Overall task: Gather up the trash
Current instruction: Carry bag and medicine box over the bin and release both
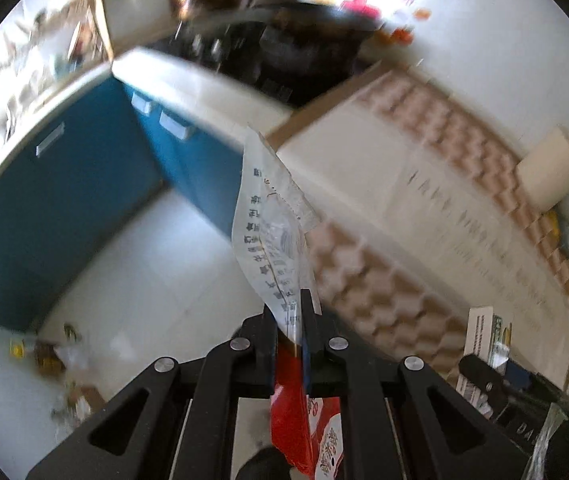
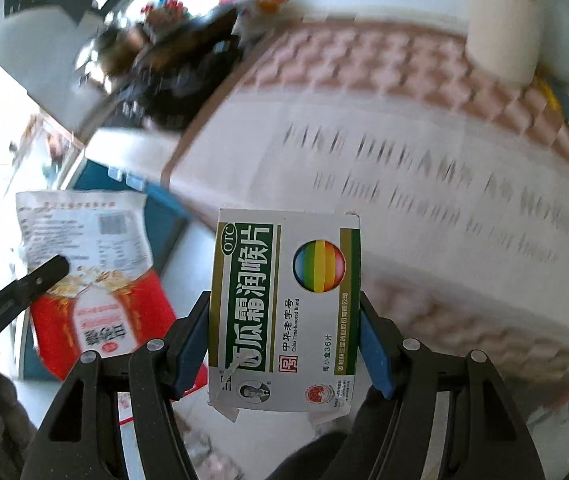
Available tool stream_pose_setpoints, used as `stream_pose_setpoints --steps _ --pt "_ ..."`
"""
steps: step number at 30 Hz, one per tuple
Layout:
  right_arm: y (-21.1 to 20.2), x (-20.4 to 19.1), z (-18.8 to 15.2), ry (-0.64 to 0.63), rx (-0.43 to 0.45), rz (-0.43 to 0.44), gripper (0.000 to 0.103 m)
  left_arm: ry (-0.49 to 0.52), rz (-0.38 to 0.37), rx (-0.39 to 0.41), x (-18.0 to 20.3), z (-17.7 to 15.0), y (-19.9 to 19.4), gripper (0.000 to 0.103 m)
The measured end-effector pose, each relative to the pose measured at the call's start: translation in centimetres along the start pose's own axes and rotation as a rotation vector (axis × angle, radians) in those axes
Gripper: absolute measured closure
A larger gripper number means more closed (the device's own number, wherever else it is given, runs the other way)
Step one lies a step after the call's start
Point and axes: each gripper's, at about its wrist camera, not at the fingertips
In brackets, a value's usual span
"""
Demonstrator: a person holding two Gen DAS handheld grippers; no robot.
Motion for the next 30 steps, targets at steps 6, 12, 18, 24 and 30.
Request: stream_pose_setpoints --steps 6,12,18,24,30 --pt "9.2 1.1 -6.6 0.002 -0.179 -0.023 0.035 -0.043 0.006 -0.196 -1.3 -4.0 11.0 0.097" --pt "19.8 4.6 -10.2 -0.003 -0.290 -0.044 0.035 -0.086 0.019 -0.365 -1.3 -8.3 25.4 0.097" --pt "32.7 10.3 -14.5 -0.001 -0.385 -0.055 0.035 -0.084 0.028 -0.484 -0.4 -13.4 39.6 0.097" --pt "43.2 15.5 -18.1 -0.001 -0.465 -0.060 0.035 -0.064 0.018 -0.585 0.7 -17.7 49.8 0.090" --pt "50.2 18.9 -19.8 0.053 -0.548 -0.017 0.034 -0.074 0.034 -0.627 0.2 -19.4 52.5 0.085"
Point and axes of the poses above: each gripper's, at about its wrist camera, not at the fingertips, and y roughly the way its jaws point, x to its right, z to its top, and after that the axes turned 13 degrees about z, right-handed
